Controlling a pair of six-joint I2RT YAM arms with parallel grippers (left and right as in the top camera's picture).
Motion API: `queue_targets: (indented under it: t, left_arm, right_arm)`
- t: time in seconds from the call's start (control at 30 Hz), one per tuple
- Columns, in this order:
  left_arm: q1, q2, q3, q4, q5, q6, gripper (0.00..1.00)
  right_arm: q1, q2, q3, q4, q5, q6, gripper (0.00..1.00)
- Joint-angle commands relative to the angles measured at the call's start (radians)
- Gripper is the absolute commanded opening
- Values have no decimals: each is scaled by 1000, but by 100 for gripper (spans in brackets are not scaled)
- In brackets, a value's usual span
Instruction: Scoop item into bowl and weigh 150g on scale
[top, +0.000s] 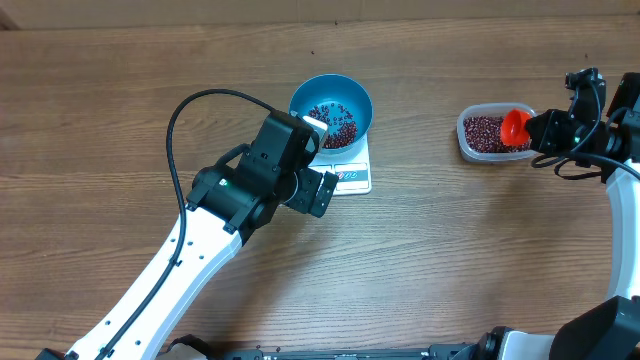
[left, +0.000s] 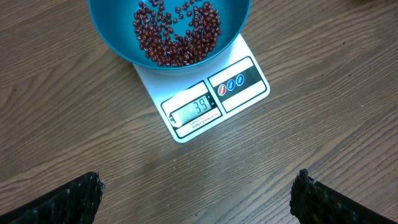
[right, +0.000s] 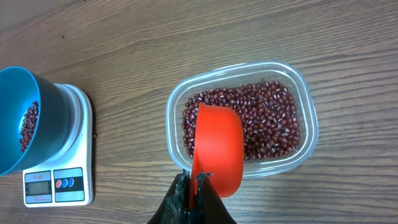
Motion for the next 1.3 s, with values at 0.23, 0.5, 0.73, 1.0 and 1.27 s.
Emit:
queue_targets:
  t: [0.23,0.5,0.73,1.0,1.27]
  left_arm:
    - [-2,8,12,0,4,23,100]
    - [-2,8,12,0,4,23,99]
    - [-2,8,12,0,4,23,100]
    - [-2,8,12,0,4,23,100]
    - [-2,8,12,0,4,23,100]
  right_arm:
    - [5,-22,14,-1,-15,-8,4]
    - [5,-22,14,0,-15,-8,4]
    - [5,-22,13,2,-15,-8,4]
    - [5,-22,10,2,27,-8,4]
    - [5,-22,10,2,42,-8,4]
